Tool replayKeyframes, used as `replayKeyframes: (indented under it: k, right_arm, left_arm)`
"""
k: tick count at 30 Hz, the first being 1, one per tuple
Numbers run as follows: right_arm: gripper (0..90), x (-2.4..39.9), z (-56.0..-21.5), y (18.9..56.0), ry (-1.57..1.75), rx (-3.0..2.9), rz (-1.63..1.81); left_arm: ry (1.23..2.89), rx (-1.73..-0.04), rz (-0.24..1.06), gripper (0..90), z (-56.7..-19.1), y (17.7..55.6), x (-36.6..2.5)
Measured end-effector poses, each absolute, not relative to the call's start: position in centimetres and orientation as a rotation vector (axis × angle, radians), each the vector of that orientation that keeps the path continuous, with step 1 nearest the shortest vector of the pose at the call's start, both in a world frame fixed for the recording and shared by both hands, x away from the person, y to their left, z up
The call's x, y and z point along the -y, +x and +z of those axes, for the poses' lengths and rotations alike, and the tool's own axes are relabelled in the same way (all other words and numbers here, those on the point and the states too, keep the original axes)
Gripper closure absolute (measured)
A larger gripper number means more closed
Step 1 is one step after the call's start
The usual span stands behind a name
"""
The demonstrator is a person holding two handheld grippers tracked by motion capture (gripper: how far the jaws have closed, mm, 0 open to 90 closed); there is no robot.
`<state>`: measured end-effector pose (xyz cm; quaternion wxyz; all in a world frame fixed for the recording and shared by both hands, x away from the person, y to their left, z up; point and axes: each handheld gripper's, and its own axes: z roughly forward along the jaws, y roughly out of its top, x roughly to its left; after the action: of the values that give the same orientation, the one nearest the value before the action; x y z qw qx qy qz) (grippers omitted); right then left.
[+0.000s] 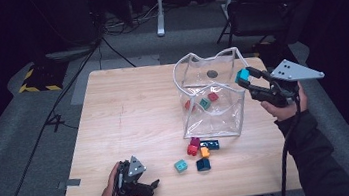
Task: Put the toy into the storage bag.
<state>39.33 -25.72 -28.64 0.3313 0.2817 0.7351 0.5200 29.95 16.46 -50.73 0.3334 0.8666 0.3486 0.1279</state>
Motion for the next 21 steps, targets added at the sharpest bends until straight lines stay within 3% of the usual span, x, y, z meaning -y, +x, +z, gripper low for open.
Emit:
replayKeyframes:
  k: [21]
  right_arm:
    - [55.5, 24.3, -29.8, 43.5, 0.836, -1.936, 1.263]
  left_arm:
    - [2.262, -0.908, 0.336, 5.1, -50.7, 29.9, -16.5]
